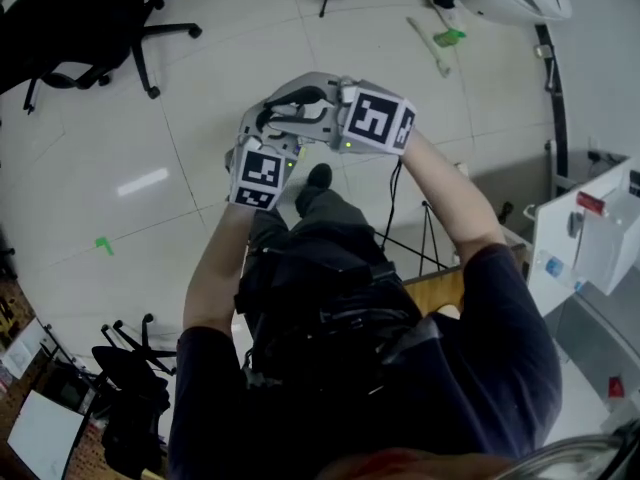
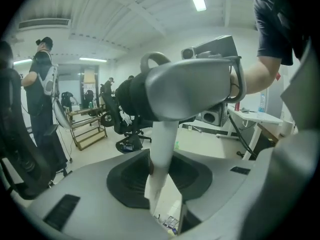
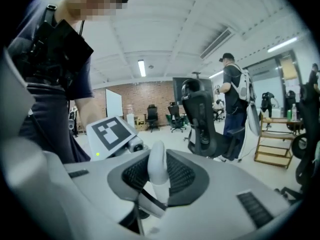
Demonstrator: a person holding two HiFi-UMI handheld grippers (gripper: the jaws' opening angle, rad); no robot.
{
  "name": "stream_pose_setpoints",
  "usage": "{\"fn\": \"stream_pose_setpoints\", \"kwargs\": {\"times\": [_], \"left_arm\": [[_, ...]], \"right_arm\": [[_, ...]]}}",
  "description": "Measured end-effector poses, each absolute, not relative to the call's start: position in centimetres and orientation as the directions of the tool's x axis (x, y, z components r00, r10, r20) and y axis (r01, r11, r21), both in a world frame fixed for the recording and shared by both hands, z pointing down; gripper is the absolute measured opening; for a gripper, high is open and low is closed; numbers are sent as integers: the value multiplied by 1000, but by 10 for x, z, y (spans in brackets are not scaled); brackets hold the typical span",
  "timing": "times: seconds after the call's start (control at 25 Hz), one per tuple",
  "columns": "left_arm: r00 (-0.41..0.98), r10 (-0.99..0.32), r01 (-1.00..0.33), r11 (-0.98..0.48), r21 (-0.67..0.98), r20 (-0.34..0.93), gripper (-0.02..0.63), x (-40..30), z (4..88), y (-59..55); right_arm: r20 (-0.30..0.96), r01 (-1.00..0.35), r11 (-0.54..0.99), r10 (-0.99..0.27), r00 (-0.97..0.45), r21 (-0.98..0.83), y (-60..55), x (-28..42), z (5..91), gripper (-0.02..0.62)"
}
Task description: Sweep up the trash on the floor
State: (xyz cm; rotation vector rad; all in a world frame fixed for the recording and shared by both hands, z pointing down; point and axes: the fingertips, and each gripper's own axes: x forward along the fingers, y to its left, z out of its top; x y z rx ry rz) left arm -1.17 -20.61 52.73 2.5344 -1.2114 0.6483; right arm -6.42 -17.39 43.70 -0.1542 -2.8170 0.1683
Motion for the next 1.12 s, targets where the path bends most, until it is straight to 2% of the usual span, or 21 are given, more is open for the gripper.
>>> {"fn": "stream_pose_setpoints", "kwargs": {"times": [0.16, 0.4, 0.6, 0.84, 1.12], "left_arm": [[555, -678, -766, -642, -23, 482, 91, -23, 501, -217], [560, -709, -740, -661, -125, 428, 91, -36, 447, -220], [633, -692, -697, -704, -134, 347, 91, -49, 390, -227], [825, -513, -502, -858, -108, 239, 91, -62, 329, -233], [971, -171, -170, -985, -18, 167, 91, -93, 286, -202]], "right_arm": [[224, 36, 995, 57, -973, -94, -187, -78, 408, 92], [119, 18, 1000, 20, -993, -20, -188, -94, 351, 92], [36, -72, 996, -70, -997, -59, -200, -106, 294, 92], [-9, -223, 971, -224, -975, -84, -220, -120, 238, 92], [-6, -421, 900, -424, -905, -113, -210, -150, 203, 92]]}}
